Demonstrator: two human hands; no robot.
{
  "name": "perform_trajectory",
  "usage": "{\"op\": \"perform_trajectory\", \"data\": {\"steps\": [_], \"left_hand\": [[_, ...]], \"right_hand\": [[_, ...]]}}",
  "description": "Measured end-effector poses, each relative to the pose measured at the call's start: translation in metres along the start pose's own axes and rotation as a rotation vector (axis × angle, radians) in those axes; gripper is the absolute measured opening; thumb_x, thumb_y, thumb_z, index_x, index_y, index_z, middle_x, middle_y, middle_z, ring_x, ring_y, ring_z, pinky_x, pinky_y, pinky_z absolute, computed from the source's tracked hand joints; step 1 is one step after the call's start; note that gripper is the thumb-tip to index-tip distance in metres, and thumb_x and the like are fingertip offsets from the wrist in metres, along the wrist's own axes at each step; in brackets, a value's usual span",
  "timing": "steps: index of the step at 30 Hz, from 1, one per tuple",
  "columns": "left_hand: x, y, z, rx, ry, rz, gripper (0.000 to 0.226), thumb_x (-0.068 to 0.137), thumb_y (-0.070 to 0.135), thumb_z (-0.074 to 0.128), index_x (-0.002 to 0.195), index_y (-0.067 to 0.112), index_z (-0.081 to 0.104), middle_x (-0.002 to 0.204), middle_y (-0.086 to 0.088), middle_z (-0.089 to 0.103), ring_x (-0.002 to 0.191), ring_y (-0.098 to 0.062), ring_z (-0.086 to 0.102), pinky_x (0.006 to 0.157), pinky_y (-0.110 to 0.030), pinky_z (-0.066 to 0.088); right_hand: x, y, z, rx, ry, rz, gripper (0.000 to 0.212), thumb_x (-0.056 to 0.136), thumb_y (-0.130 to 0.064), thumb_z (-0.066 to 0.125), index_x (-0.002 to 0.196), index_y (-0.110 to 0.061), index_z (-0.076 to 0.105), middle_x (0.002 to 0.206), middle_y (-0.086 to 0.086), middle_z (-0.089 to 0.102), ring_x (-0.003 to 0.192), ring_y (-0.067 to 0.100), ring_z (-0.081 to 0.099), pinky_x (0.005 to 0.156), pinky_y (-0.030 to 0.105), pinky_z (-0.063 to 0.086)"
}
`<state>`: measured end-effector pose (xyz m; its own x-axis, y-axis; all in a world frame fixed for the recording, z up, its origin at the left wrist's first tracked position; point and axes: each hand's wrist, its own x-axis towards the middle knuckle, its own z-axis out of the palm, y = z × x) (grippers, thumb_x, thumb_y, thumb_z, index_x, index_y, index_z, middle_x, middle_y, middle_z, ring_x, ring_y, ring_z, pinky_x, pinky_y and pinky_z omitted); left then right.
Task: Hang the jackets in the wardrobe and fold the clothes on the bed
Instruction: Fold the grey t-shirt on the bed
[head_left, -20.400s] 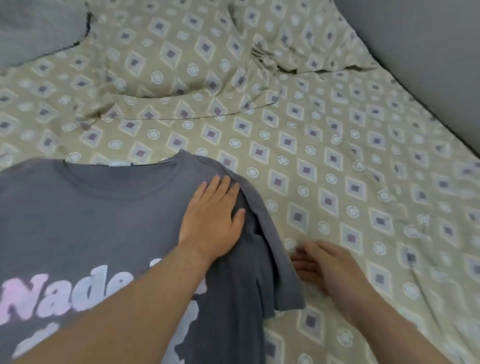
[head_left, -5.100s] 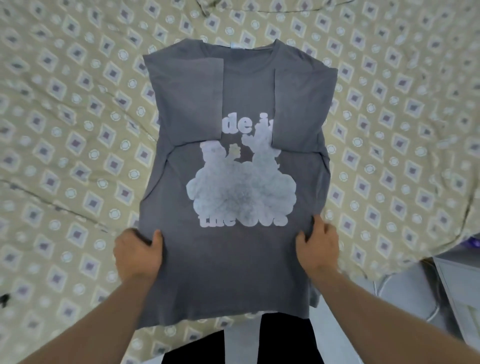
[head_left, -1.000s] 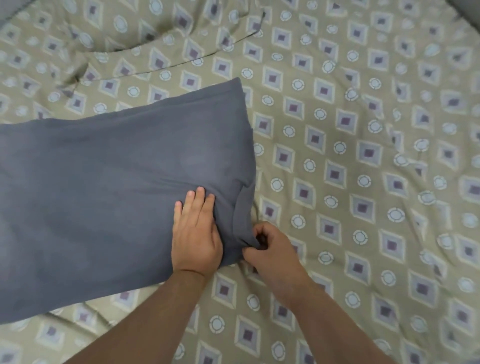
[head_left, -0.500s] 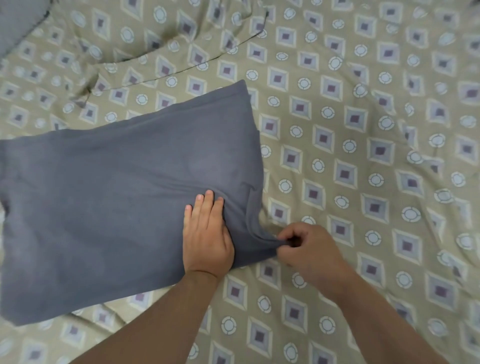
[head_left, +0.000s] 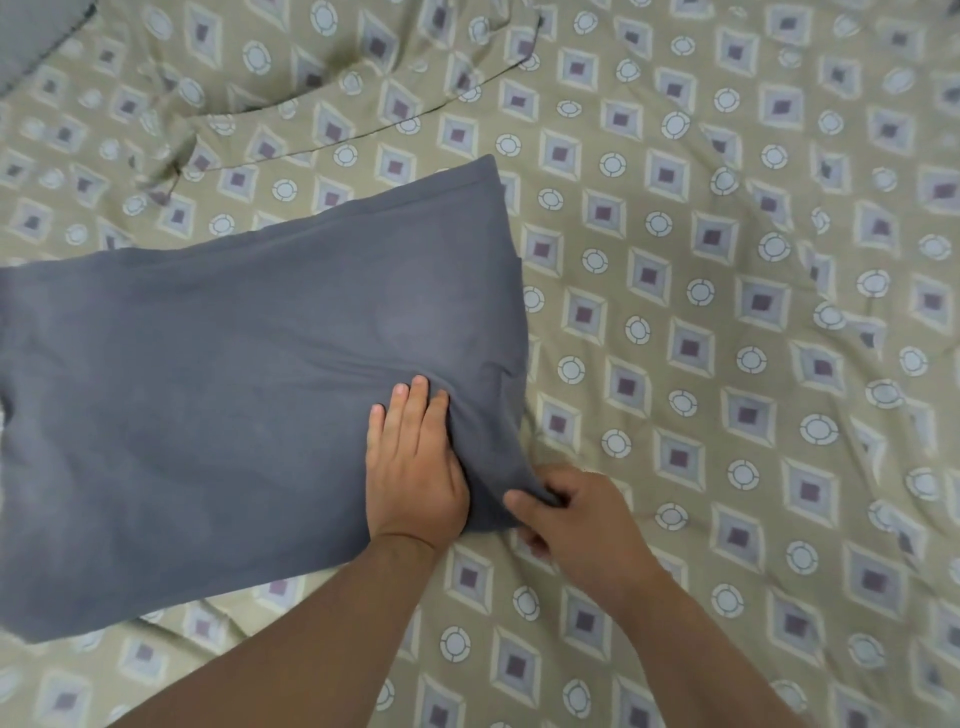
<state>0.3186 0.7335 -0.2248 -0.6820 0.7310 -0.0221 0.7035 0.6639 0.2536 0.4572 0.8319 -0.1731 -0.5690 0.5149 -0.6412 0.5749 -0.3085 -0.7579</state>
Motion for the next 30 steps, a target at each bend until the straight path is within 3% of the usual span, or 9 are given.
{"op": "perform_trajectory", "data": {"steps": [2, 5, 10, 14, 18, 22, 25, 27, 30], "left_hand": [[0.0, 0.0, 0.0, -0.006, 0.002, -0.004, 0.052, 0.088, 0.016, 0.034, 0.133, 0.002, 0.055, 0.146, -0.017, 0.048, 0.138, -0.037, 0.041, 0.12, -0.045, 0.014], [-0.001, 0.0, 0.001, -0.013, 0.017, 0.002, 0.05, 0.089, 0.017, 0.034, 0.132, 0.003, 0.056, 0.146, -0.017, 0.049, 0.138, -0.037, 0.041, 0.12, -0.045, 0.014], [-0.001, -0.001, 0.001, -0.027, 0.011, -0.001, 0.05, 0.09, 0.017, 0.033, 0.131, 0.003, 0.057, 0.145, -0.016, 0.05, 0.137, -0.037, 0.043, 0.12, -0.045, 0.014], [-0.001, -0.001, 0.001, -0.031, 0.003, 0.005, 0.05, 0.091, 0.018, 0.033, 0.132, 0.003, 0.056, 0.146, -0.016, 0.049, 0.137, -0.036, 0.042, 0.12, -0.045, 0.014], [-0.001, -0.003, 0.0, -0.035, -0.008, 0.021, 0.051, 0.09, 0.017, 0.032, 0.134, 0.003, 0.055, 0.147, -0.016, 0.048, 0.139, -0.036, 0.04, 0.121, -0.044, 0.012], [-0.003, -0.002, -0.005, -0.087, -0.016, 0.014, 0.052, 0.091, 0.017, 0.031, 0.136, 0.004, 0.054, 0.15, -0.015, 0.045, 0.142, -0.034, 0.036, 0.122, -0.045, 0.013], [-0.001, -0.004, -0.018, -0.268, -0.049, -0.02, 0.048, 0.094, 0.009, 0.037, 0.14, 0.004, 0.05, 0.154, -0.012, 0.04, 0.147, -0.029, 0.029, 0.123, -0.03, 0.001], [-0.005, -0.013, -0.034, -0.425, -0.071, -0.07, 0.049, 0.095, 0.016, 0.036, 0.141, 0.006, 0.05, 0.155, -0.01, 0.038, 0.147, -0.024, 0.027, 0.12, -0.019, 0.002], [-0.03, -0.061, -0.06, -0.404, -0.004, -0.202, 0.048, 0.094, 0.026, 0.039, 0.135, 0.008, 0.056, 0.151, -0.013, 0.042, 0.144, -0.027, 0.032, 0.122, -0.036, 0.016]], "right_hand": [[-0.004, 0.01, -0.007, 0.245, 0.011, 0.129, 0.025, 0.089, -0.024, 0.07, 0.077, -0.003, 0.069, 0.065, 0.012, 0.067, 0.06, 0.023, 0.061, 0.057, 0.027, 0.052], [-0.017, 0.021, -0.008, 0.587, -0.023, 0.278, 0.037, 0.08, -0.036, 0.065, 0.094, -0.003, 0.073, 0.087, 0.022, 0.073, 0.075, 0.027, 0.071, 0.062, 0.029, 0.057], [-0.02, 0.022, 0.006, 0.916, -0.197, 0.442, 0.05, 0.082, -0.038, 0.06, 0.117, -0.003, 0.063, 0.109, 0.024, 0.071, 0.092, 0.038, 0.072, 0.07, 0.04, 0.061], [-0.003, 0.005, 0.006, 0.934, -0.136, 0.418, 0.05, 0.079, -0.037, 0.067, 0.118, -0.006, 0.065, 0.112, 0.019, 0.072, 0.087, 0.031, 0.071, 0.073, 0.038, 0.059], [0.009, -0.005, 0.01, 0.819, -0.056, 0.38, 0.029, 0.093, -0.038, 0.061, 0.109, -0.016, 0.072, 0.103, 0.007, 0.076, 0.077, 0.018, 0.071, 0.064, 0.03, 0.053], [0.008, -0.011, 0.011, 0.754, -0.016, 0.319, 0.027, 0.099, -0.035, 0.055, 0.109, -0.016, 0.071, 0.095, -0.001, 0.077, 0.072, 0.01, 0.071, 0.058, 0.023, 0.051], [0.0, -0.017, 0.014, 0.613, -0.097, 0.222, 0.03, 0.096, -0.043, 0.058, 0.112, -0.02, 0.07, 0.102, 0.0, 0.076, 0.08, 0.013, 0.073, 0.06, 0.024, 0.053], [-0.006, -0.016, 0.018, 0.438, -0.113, 0.126, 0.026, 0.091, -0.034, 0.068, 0.108, -0.016, 0.069, 0.095, 0.004, 0.075, 0.079, 0.02, 0.069, 0.064, 0.025, 0.054], [-0.007, -0.008, 0.01, 0.241, 0.078, 0.062, 0.015, 0.094, -0.022, 0.066, 0.087, -0.009, 0.069, 0.071, 0.005, 0.061, 0.066, 0.021, 0.055, 0.059, 0.028, 0.049]]}}
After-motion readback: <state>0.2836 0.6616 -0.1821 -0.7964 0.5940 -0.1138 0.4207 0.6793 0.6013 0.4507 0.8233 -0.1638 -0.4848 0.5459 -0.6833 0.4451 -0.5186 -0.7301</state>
